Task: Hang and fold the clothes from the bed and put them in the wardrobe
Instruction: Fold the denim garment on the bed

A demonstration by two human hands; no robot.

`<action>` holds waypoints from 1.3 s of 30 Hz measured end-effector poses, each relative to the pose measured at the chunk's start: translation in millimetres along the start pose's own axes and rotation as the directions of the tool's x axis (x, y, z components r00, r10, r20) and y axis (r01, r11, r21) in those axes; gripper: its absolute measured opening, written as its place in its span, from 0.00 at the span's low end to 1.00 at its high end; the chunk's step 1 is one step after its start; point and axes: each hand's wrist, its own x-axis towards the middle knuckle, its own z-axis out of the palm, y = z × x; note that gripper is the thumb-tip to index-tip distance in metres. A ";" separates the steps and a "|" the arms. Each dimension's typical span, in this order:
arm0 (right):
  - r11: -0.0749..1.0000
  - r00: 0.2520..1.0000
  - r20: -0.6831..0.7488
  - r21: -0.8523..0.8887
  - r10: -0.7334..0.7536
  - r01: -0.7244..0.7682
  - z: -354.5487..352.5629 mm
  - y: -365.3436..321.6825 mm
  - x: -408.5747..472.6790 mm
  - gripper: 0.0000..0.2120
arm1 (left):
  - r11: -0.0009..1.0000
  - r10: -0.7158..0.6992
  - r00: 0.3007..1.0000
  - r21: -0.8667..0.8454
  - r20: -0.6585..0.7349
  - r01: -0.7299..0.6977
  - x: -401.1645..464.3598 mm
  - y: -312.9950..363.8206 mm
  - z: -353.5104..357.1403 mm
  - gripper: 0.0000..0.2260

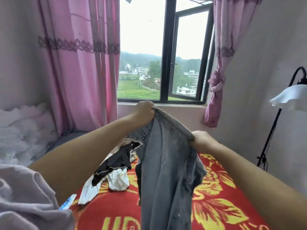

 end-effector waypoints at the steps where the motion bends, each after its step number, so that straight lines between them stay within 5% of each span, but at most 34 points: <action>1: 0.999 0.999 0.027 0.006 0.044 -0.044 6.8 6.1 -2.4 0.06 | 1.000 -0.001 1.000 0.018 -0.005 0.001 -0.8 -3.4 -1.3 0.10; 6: 0.990 0.991 -0.040 0.061 0.131 -0.128 1.5 13.9 3.7 0.08 | 0.900 0.000 0.998 0.435 0.070 -0.030 -19.8 -21.4 2.7 0.07; 9: 0.984 0.976 -0.127 0.020 0.178 -0.177 -12.9 11.2 10.3 0.08 | 0.881 -0.080 0.992 0.472 0.099 0.024 -30.1 -32.9 10.8 0.08; 11: 0.972 0.971 -0.088 0.100 0.221 -0.212 -17.2 4.5 13.6 0.12 | 0.944 -0.176 0.978 0.300 0.114 0.135 -30.2 -37.8 12.9 0.08; 13: 0.887 0.963 0.044 0.381 0.264 -0.261 -17.5 -7.8 16.7 0.17 | 0.959 -0.282 0.948 0.018 0.151 0.282 -30.0 -38.9 14.0 0.10; 17: 0.591 0.947 0.238 0.740 0.215 -0.320 -26.0 -31.0 16.1 0.12 | 0.630 -0.536 0.807 -0.517 0.250 0.579 -32.8 -36.9 8.0 0.13; 20: 0.500 0.961 0.277 0.834 -0.016 -0.233 -43.8 -31.8 17.9 0.06 | 0.494 -0.478 0.809 -0.657 0.342 0.569 -29.8 -45.9 -6.4 0.10; 23: 0.766 0.978 0.176 0.642 -0.109 -0.030 -59.5 -28.6 19.1 0.07 | 0.588 -0.305 0.870 -0.642 0.388 0.493 -30.3 -59.7 -20.9 0.03; 26: 0.960 0.989 -0.058 0.239 -0.133 0.143 -60.8 -29.5 21.1 0.06 | 0.906 -0.243 0.944 -0.296 0.225 0.304 -34.2 -63.3 -21.6 0.03; 30: 0.928 0.925 -0.309 -0.358 -0.218 0.099 -52.1 -20.4 21.9 0.09 | 0.978 -0.186 0.982 0.094 -0.038 0.189 -40.0 -61.7 -24.0 0.08; 32: 0.959 0.900 -0.369 -0.239 -0.234 0.151 -48.1 -14.5 23.9 0.10 | 0.980 -0.129 0.990 0.143 -0.061 0.137 -40.4 -62.6 -29.2 0.06; 36: 0.895 0.882 -0.406 0.260 -0.240 0.364 -46.5 -12.9 23.2 0.08 | 0.952 -0.044 0.999 -0.304 0.008 0.044 -40.5 -56.8 -40.7 0.06; 39: 0.828 0.802 -0.492 0.251 -0.338 0.502 -49.0 -13.5 21.2 0.08 | 0.967 0.001 0.997 -0.255 -0.080 -0.022 -42.4 -63.5 -46.3 0.07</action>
